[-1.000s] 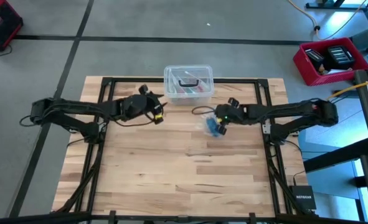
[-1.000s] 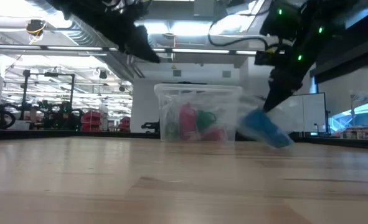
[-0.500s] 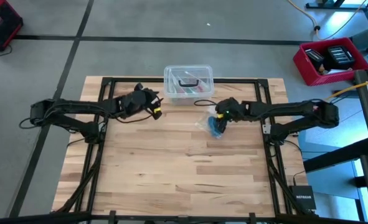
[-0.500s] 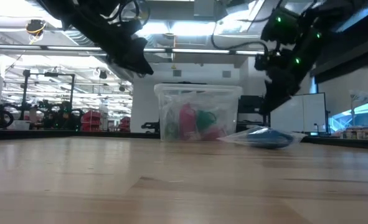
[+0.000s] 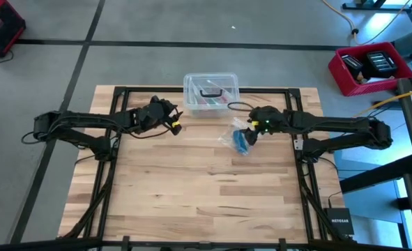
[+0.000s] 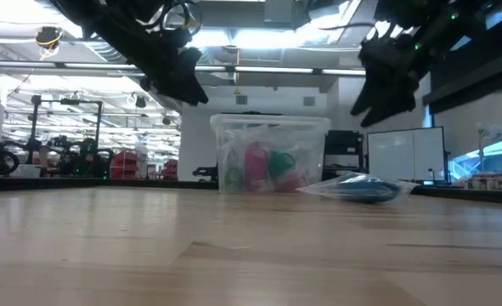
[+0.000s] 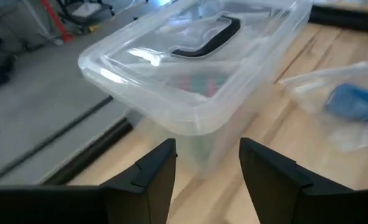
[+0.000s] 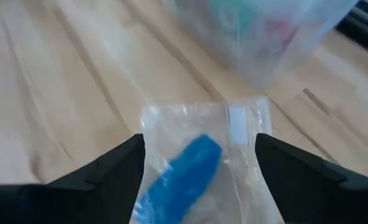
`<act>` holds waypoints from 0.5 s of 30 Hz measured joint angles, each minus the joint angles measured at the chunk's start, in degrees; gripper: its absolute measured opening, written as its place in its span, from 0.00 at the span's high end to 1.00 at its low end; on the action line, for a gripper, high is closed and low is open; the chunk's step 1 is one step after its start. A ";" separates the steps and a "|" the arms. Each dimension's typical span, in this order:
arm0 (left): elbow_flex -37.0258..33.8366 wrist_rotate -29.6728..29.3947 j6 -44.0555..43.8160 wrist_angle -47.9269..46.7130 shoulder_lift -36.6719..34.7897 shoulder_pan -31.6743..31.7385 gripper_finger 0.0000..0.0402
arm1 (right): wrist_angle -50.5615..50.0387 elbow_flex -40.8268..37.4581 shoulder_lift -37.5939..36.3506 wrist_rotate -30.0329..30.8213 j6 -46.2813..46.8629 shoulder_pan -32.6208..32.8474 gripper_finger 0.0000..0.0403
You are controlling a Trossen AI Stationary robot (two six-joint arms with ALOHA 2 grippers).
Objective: Roll bandage
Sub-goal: Open the transparent bin
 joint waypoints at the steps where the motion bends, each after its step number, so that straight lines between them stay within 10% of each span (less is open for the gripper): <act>1: 0.34 0.12 -2.09 -0.67 -0.18 -0.03 0.58 | 0.72 0.00 -0.84 0.03 0.92 -0.06 0.25; 10: 3.36 11.94 -9.46 -1.51 -2.20 8.20 0.58 | 11.66 0.04 -2.83 -0.13 0.04 -11.50 0.25; 15: 3.33 19.14 -12.78 -1.22 -0.97 17.28 0.58 | 21.56 0.04 1.50 -10.67 -0.18 -23.53 0.26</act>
